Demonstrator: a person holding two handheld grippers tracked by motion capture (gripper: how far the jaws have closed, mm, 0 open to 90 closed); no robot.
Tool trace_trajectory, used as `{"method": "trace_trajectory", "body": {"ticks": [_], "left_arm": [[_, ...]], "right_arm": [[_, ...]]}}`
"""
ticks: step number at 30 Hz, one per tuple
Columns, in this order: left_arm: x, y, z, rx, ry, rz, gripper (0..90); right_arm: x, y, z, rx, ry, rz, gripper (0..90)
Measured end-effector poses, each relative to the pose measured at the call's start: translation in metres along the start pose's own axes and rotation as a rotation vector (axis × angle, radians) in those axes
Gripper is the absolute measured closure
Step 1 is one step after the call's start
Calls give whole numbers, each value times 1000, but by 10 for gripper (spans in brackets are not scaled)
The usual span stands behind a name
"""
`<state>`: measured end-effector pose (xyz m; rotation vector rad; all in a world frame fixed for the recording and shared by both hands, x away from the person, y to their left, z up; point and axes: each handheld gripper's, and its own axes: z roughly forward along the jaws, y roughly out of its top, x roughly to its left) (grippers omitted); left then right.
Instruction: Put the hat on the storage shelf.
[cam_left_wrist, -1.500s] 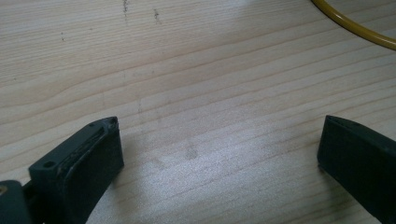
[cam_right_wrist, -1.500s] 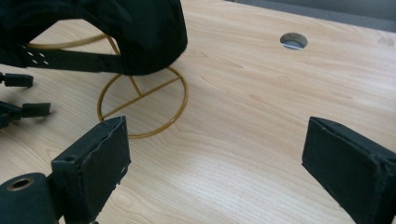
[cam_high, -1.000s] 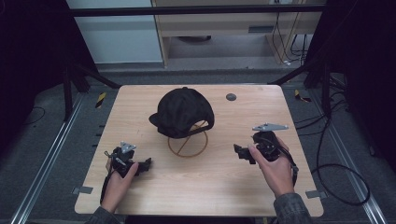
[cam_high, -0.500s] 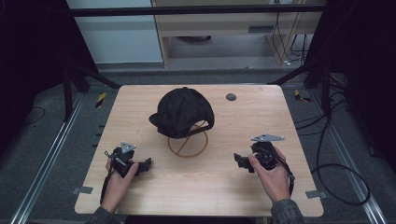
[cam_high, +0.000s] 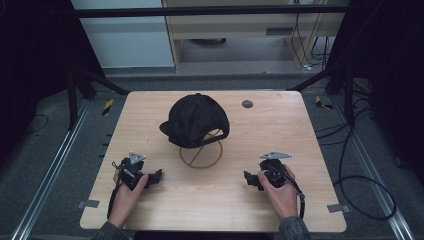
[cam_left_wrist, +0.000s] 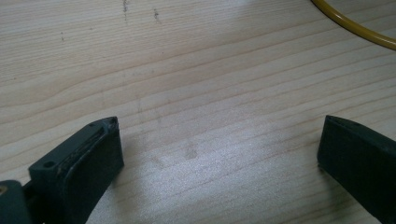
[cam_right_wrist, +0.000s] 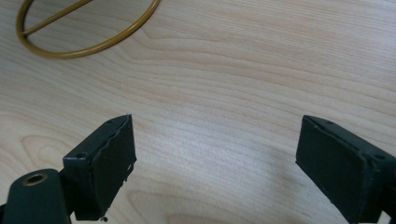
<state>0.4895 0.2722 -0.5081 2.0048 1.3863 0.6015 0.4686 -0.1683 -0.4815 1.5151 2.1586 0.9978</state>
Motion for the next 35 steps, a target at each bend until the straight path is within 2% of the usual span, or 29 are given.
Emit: {"method": "trace_trajectory", "body": {"ticks": [9,18,22,25,35], "left_arm": [[0,0,0,0,0,0,0],[0,0,0,0,0,-1,0],[0,0,0,0,-1,-1,0],[0,0,0,0,-2,-1,0],[0,0,1,-2,-3,1,0]], "right_arm": [[5,0,21,-10,-13,30,120],[8,-3,30,-19,-40,26,103],[13,-6,33,-47,-73,6,73],[21,-8,38,-46,-132,-57,55],[23,-9,38,-44,-125,-65,50]]}}
